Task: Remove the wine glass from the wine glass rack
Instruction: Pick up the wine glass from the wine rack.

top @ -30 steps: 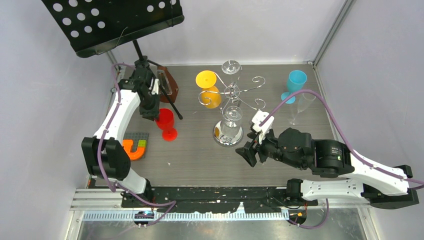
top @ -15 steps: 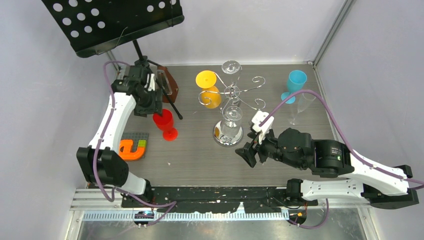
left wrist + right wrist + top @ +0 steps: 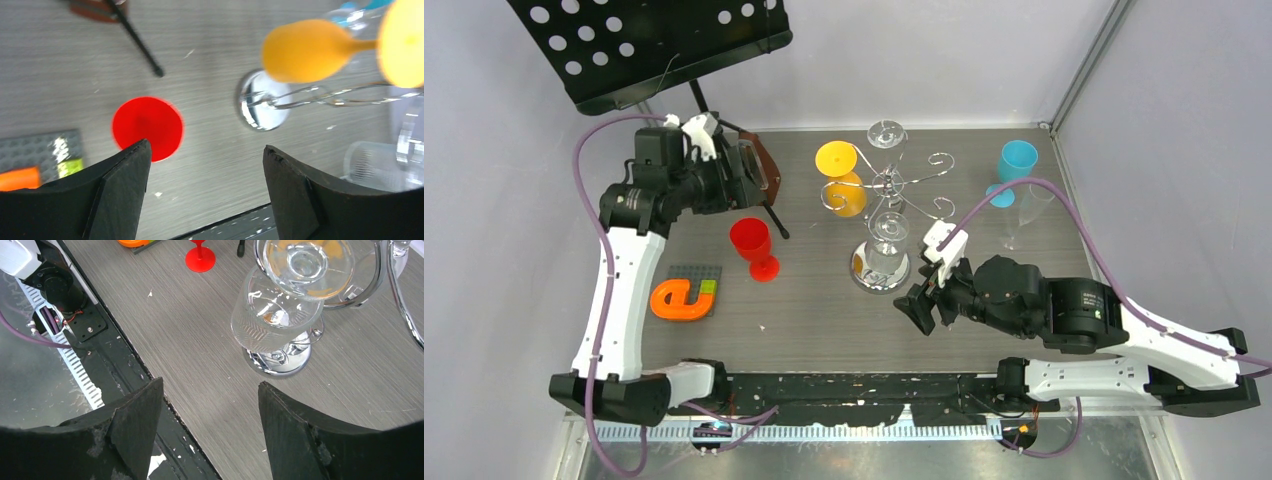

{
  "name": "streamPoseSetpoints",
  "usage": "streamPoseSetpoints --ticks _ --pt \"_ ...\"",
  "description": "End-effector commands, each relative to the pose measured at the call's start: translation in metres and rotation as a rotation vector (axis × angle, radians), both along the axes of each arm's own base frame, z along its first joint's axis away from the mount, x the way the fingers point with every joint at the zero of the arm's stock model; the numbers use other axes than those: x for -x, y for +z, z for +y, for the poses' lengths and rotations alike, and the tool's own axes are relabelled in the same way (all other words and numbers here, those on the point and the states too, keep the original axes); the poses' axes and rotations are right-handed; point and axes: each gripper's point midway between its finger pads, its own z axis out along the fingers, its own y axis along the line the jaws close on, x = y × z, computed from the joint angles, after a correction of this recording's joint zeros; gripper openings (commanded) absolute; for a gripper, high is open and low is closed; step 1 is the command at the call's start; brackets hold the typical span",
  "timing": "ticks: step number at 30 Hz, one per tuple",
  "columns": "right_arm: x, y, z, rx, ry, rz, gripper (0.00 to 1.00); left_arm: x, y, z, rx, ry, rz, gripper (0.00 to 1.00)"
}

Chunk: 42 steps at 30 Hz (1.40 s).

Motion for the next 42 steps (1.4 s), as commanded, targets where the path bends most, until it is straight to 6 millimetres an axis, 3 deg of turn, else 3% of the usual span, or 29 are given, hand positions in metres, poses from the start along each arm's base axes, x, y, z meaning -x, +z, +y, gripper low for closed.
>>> streamPoseSetpoints --ticks 1,6,10,23,32,42 --pt "-0.004 0.019 -0.003 -0.073 -0.048 0.003 0.76 -0.002 0.064 -0.045 0.273 -0.127 -0.187 0.82" --pt "-0.003 0.020 -0.002 -0.099 -0.058 0.016 0.76 0.000 0.103 -0.072 0.500 -0.201 -0.255 0.92" --pt "-0.004 0.020 -0.002 -0.102 -0.066 0.022 0.76 -0.003 0.118 -0.082 0.619 -0.202 -0.259 0.93" --pt "-0.003 0.020 0.000 -0.122 -0.070 0.032 0.76 -0.026 0.086 -0.116 0.751 -0.200 -0.156 0.90" --pt "-0.003 0.016 -0.002 -0.124 -0.074 0.038 0.76 -0.039 0.069 -0.133 0.783 -0.218 -0.104 0.81" --pt "-0.002 0.012 0.000 -0.119 -0.069 0.043 0.76 -0.044 0.067 -0.146 0.824 -0.258 -0.071 0.63"
